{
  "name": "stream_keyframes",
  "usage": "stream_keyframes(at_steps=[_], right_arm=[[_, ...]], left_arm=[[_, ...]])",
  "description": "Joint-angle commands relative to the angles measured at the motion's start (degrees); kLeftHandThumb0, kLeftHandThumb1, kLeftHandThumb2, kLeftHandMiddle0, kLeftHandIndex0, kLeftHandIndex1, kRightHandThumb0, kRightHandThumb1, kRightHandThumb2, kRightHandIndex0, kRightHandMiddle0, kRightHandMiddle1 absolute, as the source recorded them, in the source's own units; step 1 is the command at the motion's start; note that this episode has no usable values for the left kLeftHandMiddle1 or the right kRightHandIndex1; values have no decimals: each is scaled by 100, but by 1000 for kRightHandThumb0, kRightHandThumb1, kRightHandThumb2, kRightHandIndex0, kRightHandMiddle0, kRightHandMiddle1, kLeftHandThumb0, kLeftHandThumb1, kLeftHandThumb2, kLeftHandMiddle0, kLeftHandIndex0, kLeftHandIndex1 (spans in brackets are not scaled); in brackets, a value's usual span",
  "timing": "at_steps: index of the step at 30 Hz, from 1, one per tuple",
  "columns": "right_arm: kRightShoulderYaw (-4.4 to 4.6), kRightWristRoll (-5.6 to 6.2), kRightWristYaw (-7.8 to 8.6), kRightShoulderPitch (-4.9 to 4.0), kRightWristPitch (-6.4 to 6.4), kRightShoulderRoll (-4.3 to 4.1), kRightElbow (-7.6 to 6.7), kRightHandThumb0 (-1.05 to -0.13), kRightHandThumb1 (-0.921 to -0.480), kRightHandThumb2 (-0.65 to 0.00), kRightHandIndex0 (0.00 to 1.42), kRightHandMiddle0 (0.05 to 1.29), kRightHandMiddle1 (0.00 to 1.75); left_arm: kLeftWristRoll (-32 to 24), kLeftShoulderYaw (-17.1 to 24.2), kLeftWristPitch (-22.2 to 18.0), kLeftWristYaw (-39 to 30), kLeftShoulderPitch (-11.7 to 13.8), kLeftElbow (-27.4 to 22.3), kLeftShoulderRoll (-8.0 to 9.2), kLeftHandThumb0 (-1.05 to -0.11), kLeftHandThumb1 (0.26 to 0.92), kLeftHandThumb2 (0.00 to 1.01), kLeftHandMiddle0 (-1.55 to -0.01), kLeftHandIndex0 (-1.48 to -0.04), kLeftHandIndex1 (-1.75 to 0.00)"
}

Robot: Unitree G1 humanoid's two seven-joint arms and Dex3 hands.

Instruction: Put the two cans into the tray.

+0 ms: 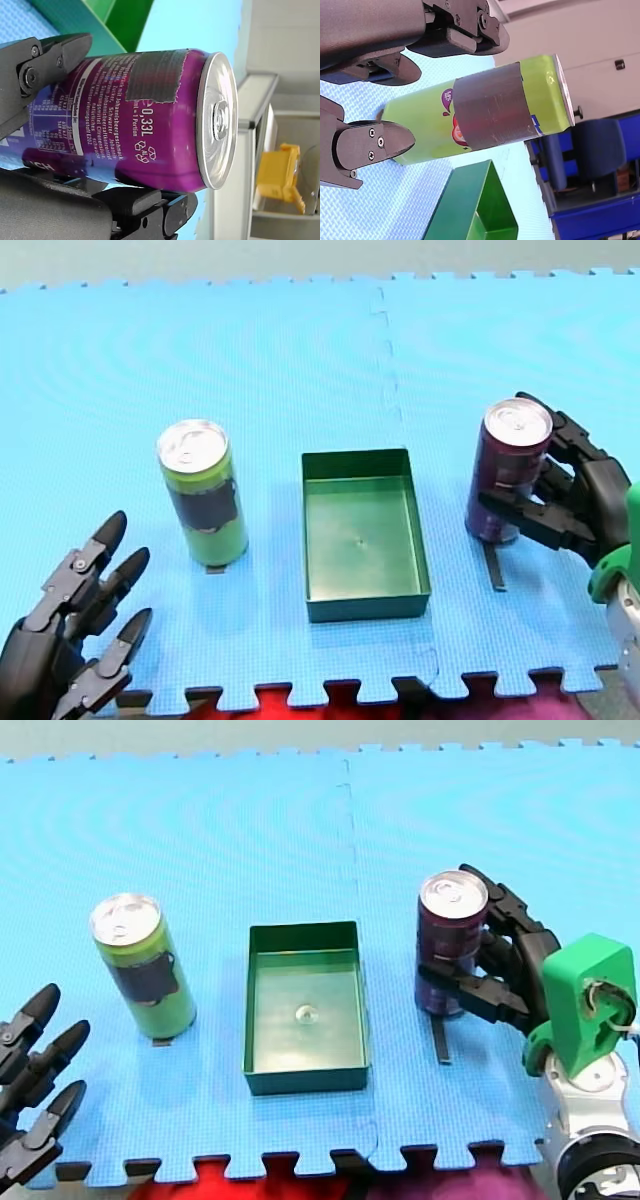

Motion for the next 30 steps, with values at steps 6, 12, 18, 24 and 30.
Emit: stream_keyframes(at_steps=[6, 12, 18, 24, 30], right_arm=[[464, -757, -1333, -40, -274, -37, 0, -167, -774, -32, 873, 584, 1704], [536, -871, -1572, -34, -232, -38, 23, -206, -805, -41, 907, 571, 1746], [520, -806, -1607, -34, -186, -49, 13, -216, -812, -41, 904, 563, 1746], [398, -607, -1554, -40, -95, -9, -19, -217, -818, -40, 903, 557, 1746], [183, -274, -1294, -67, 32, 47, -37, -216, -819, -37, 906, 552, 1746]], left_arm=[[-18, 15, 29, 33, 4, -14, 16, -1048, 921, 497, -387, -275, -3], [-46, 24, 24, 16, 16, -11, 7, -1048, 921, 497, -387, -277, -3], [-104, 36, 10, -30, 7, 22, 16, -1048, 921, 494, -387, -278, -3], [-91, 55, -15, -23, -16, 71, 25, -1048, 921, 492, -386, -279, -3], [-87, 80, -51, -28, -71, 182, 40, -1048, 921, 492, -388, -281, -3]])
